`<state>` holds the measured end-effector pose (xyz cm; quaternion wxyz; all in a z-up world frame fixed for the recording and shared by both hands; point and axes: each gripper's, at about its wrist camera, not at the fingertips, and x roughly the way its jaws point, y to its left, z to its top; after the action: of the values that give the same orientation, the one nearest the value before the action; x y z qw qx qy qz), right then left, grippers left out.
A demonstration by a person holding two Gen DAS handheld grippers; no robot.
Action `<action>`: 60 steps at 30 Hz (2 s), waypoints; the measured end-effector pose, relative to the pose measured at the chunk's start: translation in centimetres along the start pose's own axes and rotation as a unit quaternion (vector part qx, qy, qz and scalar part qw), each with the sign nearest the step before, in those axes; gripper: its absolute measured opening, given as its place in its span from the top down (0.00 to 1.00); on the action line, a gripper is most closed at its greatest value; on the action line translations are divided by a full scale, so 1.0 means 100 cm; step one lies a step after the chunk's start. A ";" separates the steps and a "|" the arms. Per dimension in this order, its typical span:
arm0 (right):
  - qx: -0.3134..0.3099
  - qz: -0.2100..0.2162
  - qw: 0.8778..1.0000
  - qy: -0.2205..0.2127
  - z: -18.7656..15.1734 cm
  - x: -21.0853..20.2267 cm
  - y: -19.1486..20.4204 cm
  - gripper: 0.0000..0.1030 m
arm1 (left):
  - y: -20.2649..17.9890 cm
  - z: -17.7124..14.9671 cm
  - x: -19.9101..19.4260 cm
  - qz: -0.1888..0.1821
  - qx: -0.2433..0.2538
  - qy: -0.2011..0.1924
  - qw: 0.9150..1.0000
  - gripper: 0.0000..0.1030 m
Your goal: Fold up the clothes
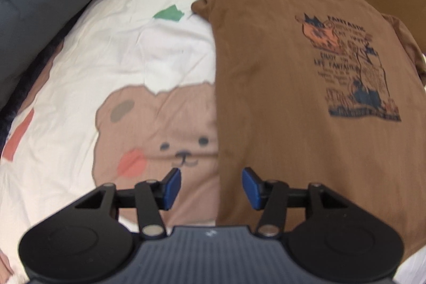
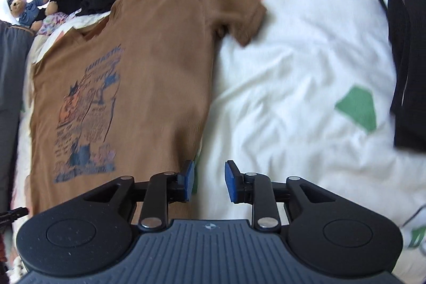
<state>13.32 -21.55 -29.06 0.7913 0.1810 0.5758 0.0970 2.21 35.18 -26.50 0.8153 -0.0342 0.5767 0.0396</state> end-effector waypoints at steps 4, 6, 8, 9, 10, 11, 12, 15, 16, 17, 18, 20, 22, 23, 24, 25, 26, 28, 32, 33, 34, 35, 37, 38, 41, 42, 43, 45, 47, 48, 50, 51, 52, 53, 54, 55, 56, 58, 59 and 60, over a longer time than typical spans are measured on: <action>-0.004 0.011 1.000 0.010 -0.019 -0.003 -0.002 0.69 | -0.001 -0.020 -0.004 0.004 0.002 0.017 1.000 0.41; 0.001 0.017 1.000 0.011 -0.029 -0.005 -0.004 0.68 | -0.001 -0.030 -0.006 0.003 0.001 0.025 1.000 0.40; 0.005 0.022 1.000 0.011 -0.040 -0.007 -0.007 0.68 | 0.000 -0.041 -0.008 0.001 -0.003 0.034 0.999 0.40; 0.007 0.024 1.000 0.011 -0.044 -0.008 -0.008 0.68 | 0.001 -0.047 -0.009 -0.001 -0.005 0.038 0.999 0.40; 0.009 0.027 1.000 0.012 -0.050 -0.009 -0.010 0.68 | 0.002 -0.055 -0.011 -0.005 -0.008 0.042 0.999 0.41; 0.011 0.030 0.999 0.012 -0.055 -0.011 -0.012 0.68 | 0.004 -0.060 -0.012 -0.008 -0.011 0.044 0.999 0.41; 0.014 0.034 0.999 0.013 -0.059 -0.012 -0.014 0.68 | 0.005 -0.065 -0.014 -0.010 -0.015 0.045 0.999 0.41; 0.019 0.045 0.999 0.021 -0.068 -0.013 -0.018 0.68 | 0.012 -0.078 -0.020 -0.023 -0.034 0.043 0.998 0.46; 0.020 0.048 0.998 0.024 -0.072 -0.014 -0.019 0.67 | 0.015 -0.083 -0.022 -0.031 -0.043 0.042 0.998 0.49; 0.021 0.051 0.998 0.026 -0.074 -0.014 -0.020 0.67 | 0.017 -0.085 -0.023 -0.036 -0.047 0.042 0.997 0.53; 0.021 0.051 0.998 0.029 -0.077 -0.015 -0.020 0.65 | 0.018 -0.088 -0.024 -0.042 -0.051 0.042 0.997 0.58; 0.018 0.051 0.998 0.036 -0.083 -0.016 -0.020 0.59 | 0.019 -0.093 -0.027 -0.054 -0.056 0.039 0.996 0.69; 0.013 0.050 0.998 0.044 -0.088 -0.016 -0.019 0.52 | 0.021 -0.096 -0.028 -0.065 -0.065 0.036 0.995 0.88; 0.008 0.050 0.998 0.047 -0.090 -0.016 -0.018 0.52 | 0.022 -0.097 -0.029 -0.070 -0.070 0.035 0.994 0.92; 0.006 0.051 0.998 0.049 -0.091 -0.016 -0.017 0.51 | 0.022 -0.097 -0.029 -0.073 -0.075 0.034 0.994 0.93; 0.005 0.053 0.997 0.049 -0.091 -0.018 -0.017 0.49 | 0.021 -0.096 -0.030 -0.075 -0.075 0.032 0.994 0.94; 0.004 0.058 0.997 0.050 -0.092 -0.019 -0.016 0.48 | 0.019 -0.096 -0.031 -0.077 -0.074 0.031 0.994 0.95; -0.001 0.060 0.997 0.059 -0.094 -0.019 -0.013 0.43 | 0.015 -0.094 -0.034 -0.082 -0.070 0.028 0.994 0.95; -0.031 0.048 0.994 0.090 -0.103 -0.013 -0.004 0.43 | 0.003 -0.090 -0.036 -0.097 -0.061 0.023 0.993 0.95; -0.044 0.045 0.993 0.096 -0.107 -0.010 -0.001 0.43 | -0.001 -0.089 -0.035 -0.103 -0.060 0.024 0.993 0.94; -0.055 0.042 0.993 0.099 -0.109 -0.009 0.002 0.44 | -0.005 -0.087 -0.034 -0.109 -0.056 0.026 0.992 0.93; -0.063 0.040 0.992 0.099 -0.111 -0.008 0.004 0.46 | -0.008 -0.087 -0.032 -0.113 -0.053 0.028 0.992 0.92; -0.084 0.034 0.990 0.108 -0.114 -0.004 0.007 0.77 | -0.018 -0.087 -0.028 -0.121 -0.043 0.031 0.991 0.89; -0.091 0.030 0.989 0.113 -0.115 -0.002 0.007 0.83 | -0.024 -0.087 -0.026 -0.123 -0.036 0.034 0.991 0.88; -0.099 0.023 0.988 0.112 -0.115 -0.003 0.006 0.93 | -0.035 -0.090 -0.019 -0.130 -0.027 0.040 0.990 0.87; -0.100 0.022 0.988 0.112 -0.115 -0.003 0.006 0.94 | -0.038 -0.092 -0.017 -0.132 -0.025 0.042 0.990 0.87; -0.100 0.020 0.989 0.111 -0.115 -0.003 0.005 0.94 | -0.041 -0.094 -0.014 -0.133 -0.024 0.045 0.990 0.86; -0.100 0.016 0.989 0.110 -0.114 -0.004 0.003 0.94 | -0.045 -0.096 -0.011 -0.133 -0.019 0.050 0.990 0.86; -0.097 0.014 0.989 0.108 -0.114 -0.004 0.002 0.94 | -0.047 -0.098 -0.013 -0.131 -0.013 0.050 0.990 0.86; -0.095 0.012 0.990 0.108 -0.115 -0.003 0.000 0.94 | -0.046 -0.099 -0.015 -0.130 -0.012 0.049 0.990 0.84; -0.089 0.012 0.990 0.108 -0.115 -0.003 -0.003 0.94 | -0.043 -0.100 -0.022 -0.126 -0.014 0.047 0.991 0.80; -0.087 0.011 0.990 0.108 -0.115 -0.003 -0.004 0.94 | -0.040 -0.100 -0.026 -0.122 -0.017 0.045 0.991 0.77; -0.084 0.012 0.991 0.108 -0.115 -0.002 -0.006 0.94 | -0.037 -0.100 -0.030 -0.113 -0.020 0.041 0.993 0.74; -0.081 0.013 0.991 0.108 -0.114 -0.002 -0.007 0.94 | -0.035 -0.100 -0.033 -0.103 -0.022 0.036 0.994 0.63; -0.079 0.013 0.991 0.109 -0.114 -0.002 -0.007 0.93 | -0.033 -0.101 -0.037 -0.093 -0.024 0.030 0.995 0.46; -0.078 0.013 0.991 0.109 -0.114 -0.002 -0.008 0.93 | -0.032 -0.101 -0.041 -0.077 -0.024 0.022 0.996 0.39; -0.078 0.012 0.991 0.109 -0.114 -0.001 -0.007 0.93 | -0.032 -0.102 -0.043 -0.067 -0.024 0.017 0.997 0.35; -0.078 0.012 0.991 0.109 -0.114 0.000 -0.007 0.93 | -0.031 -0.104 -0.041 -0.062 -0.025 0.020 0.998 0.35; -0.077 0.013 0.991 0.108 -0.115 0.000 -0.006 0.93 | -0.031 -0.106 -0.039 -0.063 -0.026 0.026 0.997 0.35; -0.076 0.013 0.991 0.108 -0.115 0.000 -0.006 0.93 | -0.030 -0.108 -0.037 -0.059 -0.026 0.030 0.997 0.37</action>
<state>2.42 -20.11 -32.43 0.7347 0.1164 0.6464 0.1695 -8.81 30.97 -26.56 0.7975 -0.0910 0.5964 0.0057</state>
